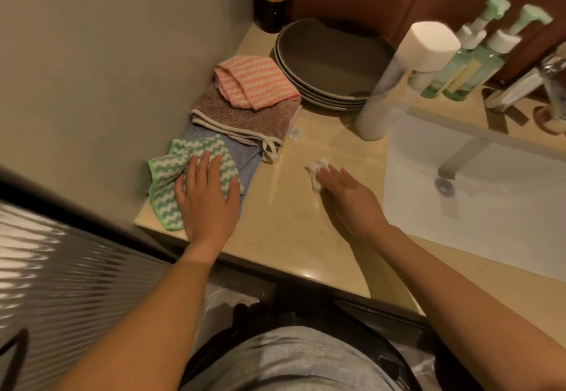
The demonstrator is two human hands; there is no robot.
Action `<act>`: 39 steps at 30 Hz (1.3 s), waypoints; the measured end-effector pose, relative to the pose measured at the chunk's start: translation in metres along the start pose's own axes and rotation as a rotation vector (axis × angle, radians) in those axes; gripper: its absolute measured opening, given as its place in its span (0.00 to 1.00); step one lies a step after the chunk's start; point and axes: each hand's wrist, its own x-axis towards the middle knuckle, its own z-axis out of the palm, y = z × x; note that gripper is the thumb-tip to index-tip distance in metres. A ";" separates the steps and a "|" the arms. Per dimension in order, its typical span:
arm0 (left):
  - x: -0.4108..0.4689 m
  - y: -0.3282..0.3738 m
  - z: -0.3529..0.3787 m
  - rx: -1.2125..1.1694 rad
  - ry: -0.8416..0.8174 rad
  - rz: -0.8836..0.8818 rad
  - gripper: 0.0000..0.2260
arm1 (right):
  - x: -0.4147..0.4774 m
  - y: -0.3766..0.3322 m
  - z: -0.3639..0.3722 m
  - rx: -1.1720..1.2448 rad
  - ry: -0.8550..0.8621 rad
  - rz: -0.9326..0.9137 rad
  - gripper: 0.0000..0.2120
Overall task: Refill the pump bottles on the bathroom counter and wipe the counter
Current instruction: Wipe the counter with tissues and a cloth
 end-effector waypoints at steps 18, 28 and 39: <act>-0.001 -0.004 -0.005 -0.014 -0.061 0.038 0.23 | -0.007 -0.150 0.050 -0.009 0.065 0.155 0.22; -0.008 -0.011 -0.006 0.005 -0.061 0.144 0.23 | -0.044 -0.152 0.038 0.054 -0.098 -0.011 0.25; -0.104 0.060 0.000 -0.026 -0.213 0.413 0.22 | -0.087 -0.084 0.022 0.132 -0.063 0.010 0.22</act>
